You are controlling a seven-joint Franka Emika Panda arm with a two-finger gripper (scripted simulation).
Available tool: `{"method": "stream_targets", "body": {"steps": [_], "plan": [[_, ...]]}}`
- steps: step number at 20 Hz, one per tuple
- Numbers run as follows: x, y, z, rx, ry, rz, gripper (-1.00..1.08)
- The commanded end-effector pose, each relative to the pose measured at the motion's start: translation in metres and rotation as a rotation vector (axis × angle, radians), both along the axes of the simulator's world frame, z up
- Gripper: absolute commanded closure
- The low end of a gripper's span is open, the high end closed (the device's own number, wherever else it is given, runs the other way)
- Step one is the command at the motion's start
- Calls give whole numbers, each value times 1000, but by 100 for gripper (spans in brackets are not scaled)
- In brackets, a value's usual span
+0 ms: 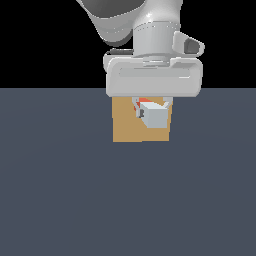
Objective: Insert the peg into the horizontal hole in a box.
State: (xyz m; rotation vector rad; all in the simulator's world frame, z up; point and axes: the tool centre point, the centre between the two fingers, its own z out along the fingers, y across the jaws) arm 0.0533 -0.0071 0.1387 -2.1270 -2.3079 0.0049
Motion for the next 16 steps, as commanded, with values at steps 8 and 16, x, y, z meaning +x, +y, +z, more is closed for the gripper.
{"method": "stream_targets", "body": {"steps": [8,16], "plan": [[-6,76,3,1,-6,2,108],[-5,96,4,1,-6,2,108]]}}
